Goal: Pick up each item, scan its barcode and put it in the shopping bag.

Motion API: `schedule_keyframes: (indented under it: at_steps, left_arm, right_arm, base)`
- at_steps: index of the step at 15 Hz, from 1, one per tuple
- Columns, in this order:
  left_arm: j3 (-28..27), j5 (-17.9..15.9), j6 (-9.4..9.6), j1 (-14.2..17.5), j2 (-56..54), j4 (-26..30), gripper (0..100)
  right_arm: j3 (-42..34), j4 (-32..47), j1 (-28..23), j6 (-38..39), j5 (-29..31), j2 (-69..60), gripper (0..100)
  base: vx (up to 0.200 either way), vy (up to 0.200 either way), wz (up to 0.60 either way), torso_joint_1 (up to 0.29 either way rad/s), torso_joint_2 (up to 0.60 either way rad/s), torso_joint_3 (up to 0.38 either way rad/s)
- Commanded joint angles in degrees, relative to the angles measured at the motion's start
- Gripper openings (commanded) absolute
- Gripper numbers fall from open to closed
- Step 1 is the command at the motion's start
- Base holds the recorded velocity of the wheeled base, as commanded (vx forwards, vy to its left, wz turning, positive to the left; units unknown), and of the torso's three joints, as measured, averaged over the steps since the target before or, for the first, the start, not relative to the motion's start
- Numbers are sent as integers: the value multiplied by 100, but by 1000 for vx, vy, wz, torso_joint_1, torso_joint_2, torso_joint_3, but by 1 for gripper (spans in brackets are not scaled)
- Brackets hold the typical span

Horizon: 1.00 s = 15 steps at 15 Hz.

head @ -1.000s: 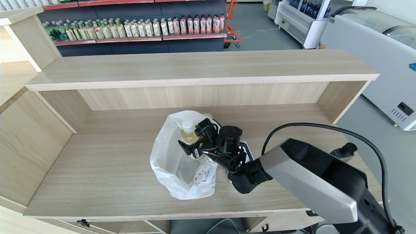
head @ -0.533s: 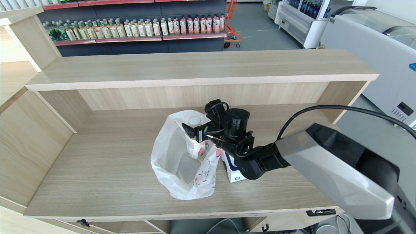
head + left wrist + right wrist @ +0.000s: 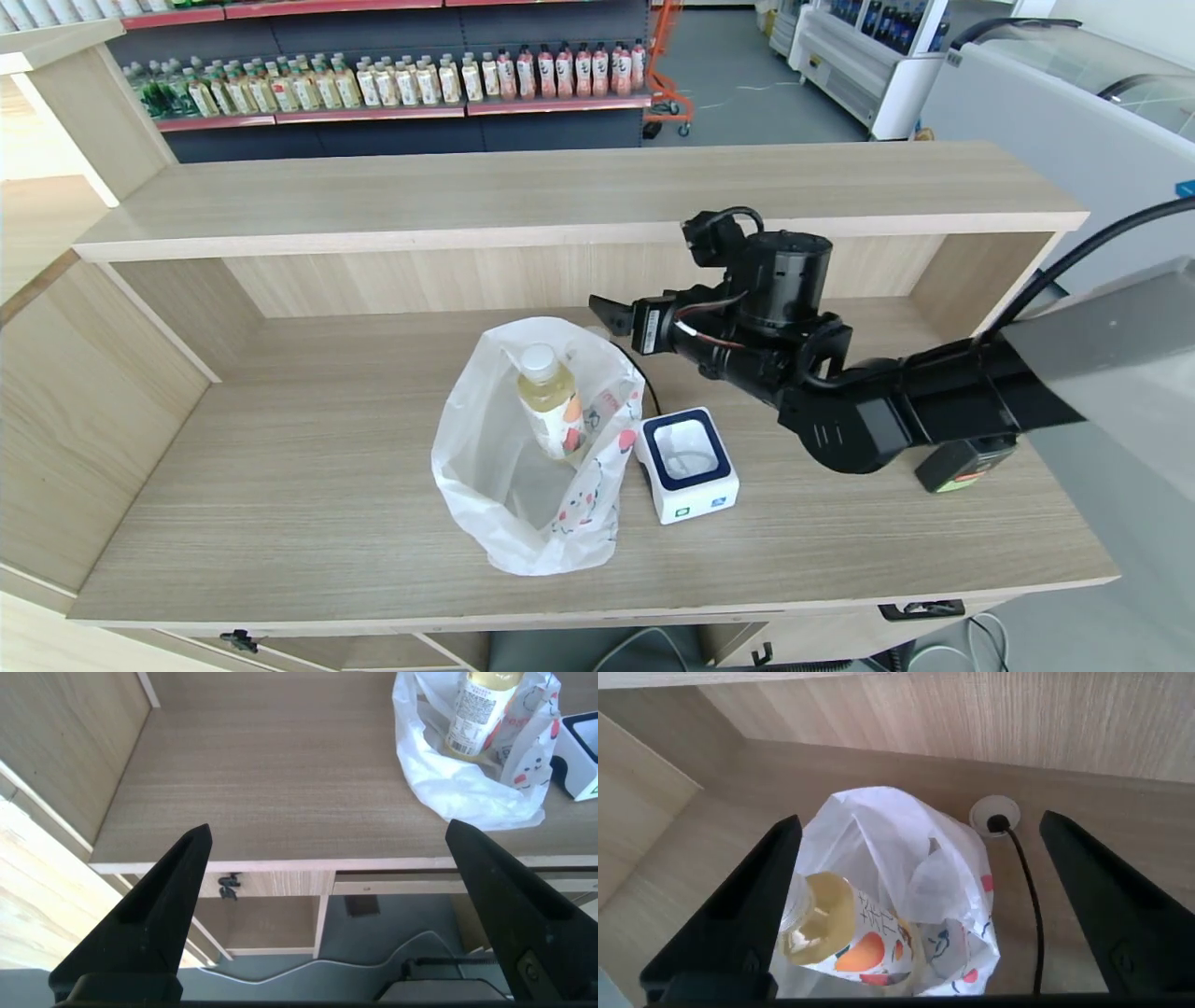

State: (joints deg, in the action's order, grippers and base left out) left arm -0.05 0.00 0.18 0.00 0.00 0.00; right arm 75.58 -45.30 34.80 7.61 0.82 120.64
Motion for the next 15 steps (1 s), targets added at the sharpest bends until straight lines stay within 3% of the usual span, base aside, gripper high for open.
schedule_keyframes:
  at_steps: [1, 4, 6, 9, 15]
  left_arm:
    - [-4, 0, -9, 0, 9, 0, 100]
    - [5, 0, -9, 0, 9, 0, 100]
    - [5, 0, -9, 0, 9, 0, 100]
    - [-4, 0, -9, 0, 9, 0, 100]
    - [5, 0, -18, 0, 9, 0, 100]
  right_arm:
    - [-1819, -155, -352, 13, 15, -1596, 100]
    - [-3410, -67, -835, -189, 77, -2923, 100]
    - [-4201, 584, -1380, -638, 41, -3908, 100]
    - [-4359, 1287, -1643, -664, 15, -4496, 100]
    - [-4570, 1761, -1854, -963, 68, -4496, 100]
  base:
    - [0, 0, 0, 0, 0, 0]
    - [0, -67, 0, -1, 1, 1]
    - [0, -200, 0, 5, 0, 0]
    - [0, -200, 0, 2, 4, 5]
    - [0, -200, 0, 2, 2, 3]
